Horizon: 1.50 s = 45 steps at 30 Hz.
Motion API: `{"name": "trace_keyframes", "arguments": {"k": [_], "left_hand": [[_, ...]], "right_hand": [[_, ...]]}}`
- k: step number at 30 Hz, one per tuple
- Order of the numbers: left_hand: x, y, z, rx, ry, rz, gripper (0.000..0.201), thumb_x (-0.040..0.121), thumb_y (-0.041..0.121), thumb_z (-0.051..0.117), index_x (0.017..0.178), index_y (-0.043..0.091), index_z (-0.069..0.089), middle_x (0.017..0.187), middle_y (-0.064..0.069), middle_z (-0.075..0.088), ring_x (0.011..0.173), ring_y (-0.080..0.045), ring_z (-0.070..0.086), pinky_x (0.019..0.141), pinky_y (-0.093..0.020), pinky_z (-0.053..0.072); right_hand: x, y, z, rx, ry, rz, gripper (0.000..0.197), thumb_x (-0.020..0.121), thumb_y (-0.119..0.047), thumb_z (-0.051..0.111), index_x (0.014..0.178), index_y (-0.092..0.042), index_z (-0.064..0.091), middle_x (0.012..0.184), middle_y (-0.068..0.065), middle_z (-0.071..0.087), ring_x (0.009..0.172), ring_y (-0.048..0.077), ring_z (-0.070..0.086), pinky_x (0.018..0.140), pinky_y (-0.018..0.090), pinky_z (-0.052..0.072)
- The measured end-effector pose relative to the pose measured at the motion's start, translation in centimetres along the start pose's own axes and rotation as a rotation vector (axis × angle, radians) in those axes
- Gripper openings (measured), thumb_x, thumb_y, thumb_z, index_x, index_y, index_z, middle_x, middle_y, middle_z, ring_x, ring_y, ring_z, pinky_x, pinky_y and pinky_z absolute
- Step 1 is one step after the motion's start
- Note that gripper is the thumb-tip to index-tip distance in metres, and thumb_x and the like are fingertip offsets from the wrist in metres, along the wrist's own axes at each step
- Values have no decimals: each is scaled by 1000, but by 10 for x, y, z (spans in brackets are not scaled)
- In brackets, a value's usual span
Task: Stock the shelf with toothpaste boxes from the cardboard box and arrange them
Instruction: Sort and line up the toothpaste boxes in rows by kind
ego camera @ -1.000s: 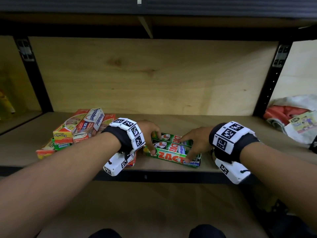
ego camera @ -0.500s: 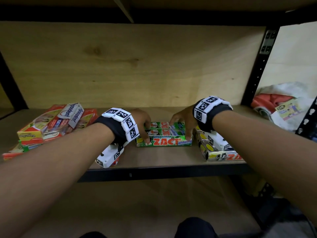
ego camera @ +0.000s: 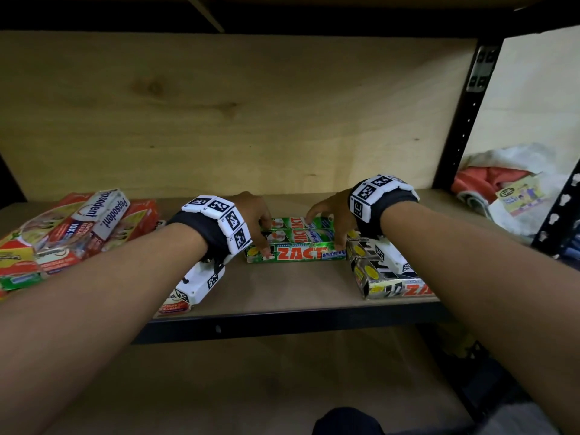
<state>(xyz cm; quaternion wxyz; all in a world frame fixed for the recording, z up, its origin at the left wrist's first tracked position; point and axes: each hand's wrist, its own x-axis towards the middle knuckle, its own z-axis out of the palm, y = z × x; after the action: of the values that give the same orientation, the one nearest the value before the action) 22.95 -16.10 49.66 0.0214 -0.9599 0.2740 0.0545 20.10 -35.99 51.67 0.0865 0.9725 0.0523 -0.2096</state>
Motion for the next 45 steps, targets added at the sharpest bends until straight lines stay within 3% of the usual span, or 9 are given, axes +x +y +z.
{"name": "trace_keyframes", "arguments": {"k": [4,8,11,15,19,25,33,41,45], "left_hand": [[2,-3,1,3,13,-16,61,72,48,82,123,18,67,125,1,63,108,-19,60,72,-19,37],[6,-4,1,25,-6,-39,43,70,51,82,99,23,65,101,-4,60,83,-20,52,50,-17,32],[8,-4,1,15,0,-36,57,70,50,83,117,20,69,115,0,64,90,-15,56,50,-11,29],[6,-5,5,-11,38,-21,59,72,47,82,122,19,68,119,0,65,101,-18,62,64,-19,42],[2,-3,15,16,45,-24,37,78,47,77,95,22,57,96,-4,54,82,-21,51,72,-25,39],[-31,-13,13,-22,111,-21,43,89,40,64,127,18,63,125,-2,63,109,-23,59,88,-30,48],[-97,-62,-5,-21,155,-131,18,83,41,68,86,23,66,92,3,68,84,-19,63,70,-23,46],[-170,-113,-26,-41,243,-232,22,85,39,66,101,27,73,99,7,70,72,-10,62,66,-20,47],[-197,-140,-28,13,262,-262,26,85,41,65,108,29,71,111,6,67,98,-18,63,73,-21,41]], "right_hand": [[3,3,-3,27,3,-16,86,81,-24,82,150,-38,33,157,4,34,136,25,46,101,29,42],[2,6,-7,7,7,-24,81,83,-23,80,149,-36,35,157,2,33,137,24,44,89,22,41],[0,6,-6,-16,42,-8,74,87,-21,76,147,-34,35,148,-7,35,133,23,46,70,18,46],[12,5,-2,16,45,-14,82,83,-20,80,149,-35,34,157,2,31,135,22,46,94,24,42],[9,3,3,63,50,-10,85,84,-14,78,153,-31,31,161,4,25,140,26,39,94,28,42],[-9,-4,17,120,136,28,71,83,-19,78,144,-34,46,156,3,37,128,29,51,95,37,50],[-42,-48,13,30,213,-43,45,92,-30,67,135,-34,55,151,-3,43,129,23,49,97,28,41],[-59,-122,-15,18,302,-171,43,94,-29,61,136,-29,55,139,-3,55,122,21,54,98,29,43],[-59,-160,-24,61,321,-226,41,92,-30,64,133,-30,56,133,-3,60,118,20,56,98,30,46]]}}
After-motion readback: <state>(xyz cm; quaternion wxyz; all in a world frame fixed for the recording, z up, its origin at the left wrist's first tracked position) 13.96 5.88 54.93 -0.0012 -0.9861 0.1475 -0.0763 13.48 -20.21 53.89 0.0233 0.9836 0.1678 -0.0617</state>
